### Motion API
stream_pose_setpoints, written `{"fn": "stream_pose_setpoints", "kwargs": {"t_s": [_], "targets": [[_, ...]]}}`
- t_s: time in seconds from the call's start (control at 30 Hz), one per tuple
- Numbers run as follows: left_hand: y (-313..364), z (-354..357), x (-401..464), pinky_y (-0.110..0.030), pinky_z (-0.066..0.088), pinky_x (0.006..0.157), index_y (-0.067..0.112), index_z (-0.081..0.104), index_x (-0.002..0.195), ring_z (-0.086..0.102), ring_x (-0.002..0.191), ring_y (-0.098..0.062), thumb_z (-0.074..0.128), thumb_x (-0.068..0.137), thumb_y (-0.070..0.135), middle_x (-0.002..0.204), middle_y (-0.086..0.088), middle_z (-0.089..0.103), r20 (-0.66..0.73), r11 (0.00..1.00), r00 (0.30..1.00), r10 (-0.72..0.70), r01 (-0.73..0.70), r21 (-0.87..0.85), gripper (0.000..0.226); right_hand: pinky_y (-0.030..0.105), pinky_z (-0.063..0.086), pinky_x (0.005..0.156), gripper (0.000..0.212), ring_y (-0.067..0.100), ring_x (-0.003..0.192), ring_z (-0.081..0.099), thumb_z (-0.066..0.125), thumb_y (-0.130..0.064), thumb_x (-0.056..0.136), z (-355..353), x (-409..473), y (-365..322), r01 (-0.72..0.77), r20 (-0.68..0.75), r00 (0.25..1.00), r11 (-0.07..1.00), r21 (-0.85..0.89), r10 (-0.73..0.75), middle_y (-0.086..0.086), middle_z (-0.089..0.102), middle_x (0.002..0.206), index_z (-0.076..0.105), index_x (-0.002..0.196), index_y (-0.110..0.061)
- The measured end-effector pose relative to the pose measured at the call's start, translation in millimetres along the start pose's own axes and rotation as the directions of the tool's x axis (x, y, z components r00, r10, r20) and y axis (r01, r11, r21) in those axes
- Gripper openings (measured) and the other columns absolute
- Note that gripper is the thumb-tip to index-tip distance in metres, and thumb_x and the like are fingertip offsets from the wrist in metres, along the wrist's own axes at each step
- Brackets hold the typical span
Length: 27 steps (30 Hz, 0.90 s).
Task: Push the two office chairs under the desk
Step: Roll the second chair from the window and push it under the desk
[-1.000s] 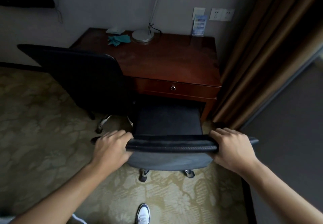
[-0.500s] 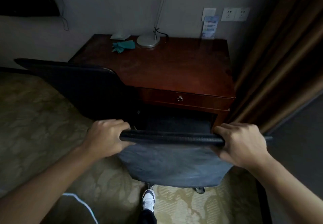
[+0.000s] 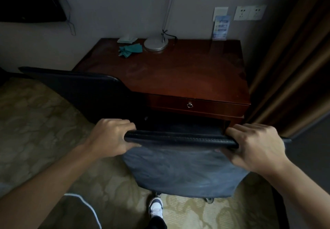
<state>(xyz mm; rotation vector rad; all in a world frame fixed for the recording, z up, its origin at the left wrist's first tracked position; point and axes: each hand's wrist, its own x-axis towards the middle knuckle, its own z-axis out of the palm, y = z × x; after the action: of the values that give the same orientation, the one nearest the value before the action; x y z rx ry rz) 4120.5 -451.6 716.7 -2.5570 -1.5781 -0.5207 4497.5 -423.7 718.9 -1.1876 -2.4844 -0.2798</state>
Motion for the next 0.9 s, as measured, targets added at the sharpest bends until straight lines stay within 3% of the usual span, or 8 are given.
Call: {"fn": "stream_pose_setpoints", "kwargs": {"t_s": [0.37, 0.57, 0.67, 0.73, 0.9], "targets": [[12, -9, -48, -0.031, 0.049, 0.050, 0.019, 0.064, 0.069, 0.063, 0.064, -0.020, 0.057, 0.073, 0.047, 0.065, 0.005, 0.059, 0.048, 0.999, 0.998, -0.037, 0.035, 0.033, 0.029, 0.024, 0.033, 0.049, 0.032, 0.023, 0.049, 0.056, 0.079, -0.040, 0.056, 2, -40, -57, -0.066, -0.007, 0.998, 0.998, 0.004, 0.066, -0.003, 0.053, 0.056, 0.057, 0.066, -0.019], [43, -6, -69, -0.036, 0.051, 0.055, 0.022, 0.059, 0.073, 0.063, 0.073, -0.020, 0.076, 0.068, 0.050, 0.072, 0.006, 0.059, 0.097, 0.990, 0.986, -0.139, 0.135, 0.049, 0.033, 0.026, 0.033, 0.051, 0.035, 0.024, 0.056, 0.060, 0.059, -0.054, 0.063, -13, -60, -56, -0.114, 0.083, 0.990, 0.993, -0.033, 0.117, -0.003, 0.058, 0.063, 0.062, 0.073, -0.021], [50, -6, -72, -0.034, 0.049, 0.058, 0.024, 0.058, 0.075, 0.062, 0.076, -0.019, 0.080, 0.064, 0.051, 0.075, 0.009, 0.058, 0.111, 0.981, 0.975, -0.193, 0.188, 0.049, 0.037, 0.026, 0.029, 0.054, 0.038, 0.026, 0.061, 0.062, 0.072, -0.056, 0.060, -21, -60, -58, -0.156, 0.130, 0.978, 0.986, -0.066, 0.163, -0.003, 0.057, 0.064, 0.060, 0.071, -0.021], [46, -6, -74, -0.030, 0.045, 0.058, 0.027, 0.055, 0.076, 0.061, 0.077, -0.017, 0.080, 0.062, 0.054, 0.076, 0.012, 0.055, 0.136, 0.978, 0.969, -0.206, 0.201, 0.053, 0.038, 0.028, 0.034, 0.056, 0.042, 0.025, 0.068, 0.064, 0.077, -0.058, 0.059, -23, -59, -66, -0.181, 0.164, 0.967, 0.979, -0.099, 0.195, -0.003, 0.060, 0.069, 0.063, 0.074, -0.021], [30, -6, -77, -0.027, 0.036, 0.059, 0.030, 0.057, 0.080, 0.062, 0.080, -0.016, 0.079, 0.060, 0.058, 0.079, 0.012, 0.058, 0.149, 0.984, 0.973, -0.176, 0.170, 0.051, 0.040, 0.030, 0.041, 0.062, 0.044, 0.023, 0.083, 0.064, 0.070, -0.065, 0.062, -27, -52, -84, -0.262, 0.253, 0.925, 0.958, -0.113, 0.283, -0.005, 0.065, 0.079, 0.065, 0.080, -0.025]]}}
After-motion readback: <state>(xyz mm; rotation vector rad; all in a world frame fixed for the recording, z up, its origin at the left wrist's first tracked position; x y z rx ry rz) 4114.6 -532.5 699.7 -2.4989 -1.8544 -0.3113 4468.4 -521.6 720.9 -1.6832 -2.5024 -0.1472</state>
